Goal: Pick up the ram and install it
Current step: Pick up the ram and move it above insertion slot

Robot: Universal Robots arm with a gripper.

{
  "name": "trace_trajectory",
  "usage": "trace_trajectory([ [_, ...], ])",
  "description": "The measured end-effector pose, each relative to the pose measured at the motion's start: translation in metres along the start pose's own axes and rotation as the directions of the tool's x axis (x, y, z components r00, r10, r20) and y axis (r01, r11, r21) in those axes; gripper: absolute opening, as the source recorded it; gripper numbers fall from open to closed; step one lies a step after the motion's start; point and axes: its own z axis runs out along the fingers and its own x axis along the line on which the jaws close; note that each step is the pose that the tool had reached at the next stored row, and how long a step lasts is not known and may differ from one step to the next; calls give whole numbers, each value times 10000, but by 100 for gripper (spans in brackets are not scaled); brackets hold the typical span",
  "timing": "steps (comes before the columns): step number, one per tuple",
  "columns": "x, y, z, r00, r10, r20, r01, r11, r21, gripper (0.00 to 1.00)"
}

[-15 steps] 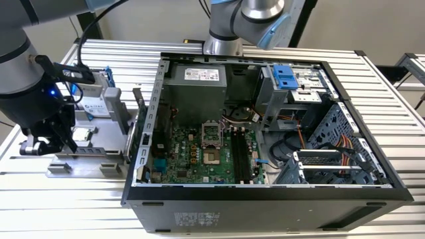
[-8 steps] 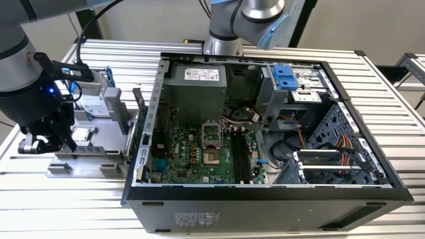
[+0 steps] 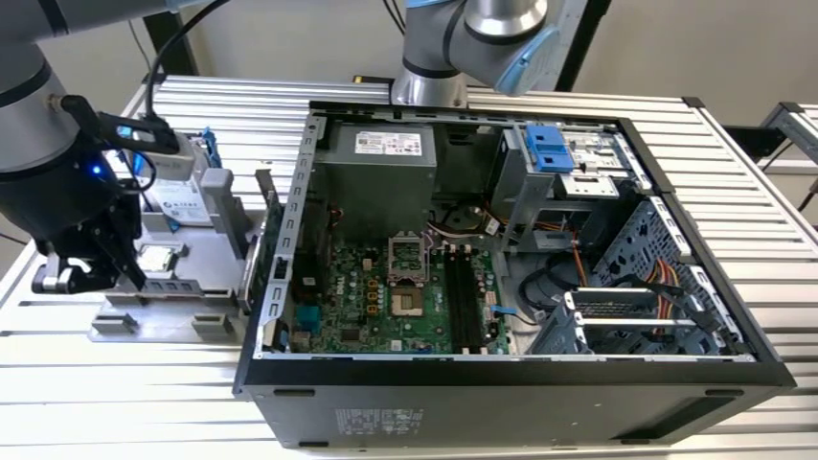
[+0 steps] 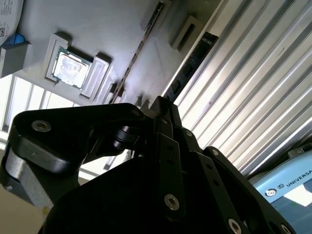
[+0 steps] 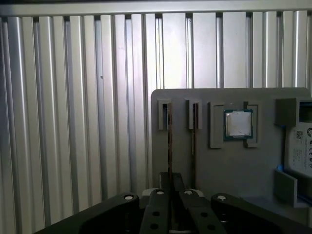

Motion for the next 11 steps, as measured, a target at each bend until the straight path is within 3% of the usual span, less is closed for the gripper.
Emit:
trace_trajectory([
  [11,0,1,-50,10000,0,-1,0,10000,0,0],
])
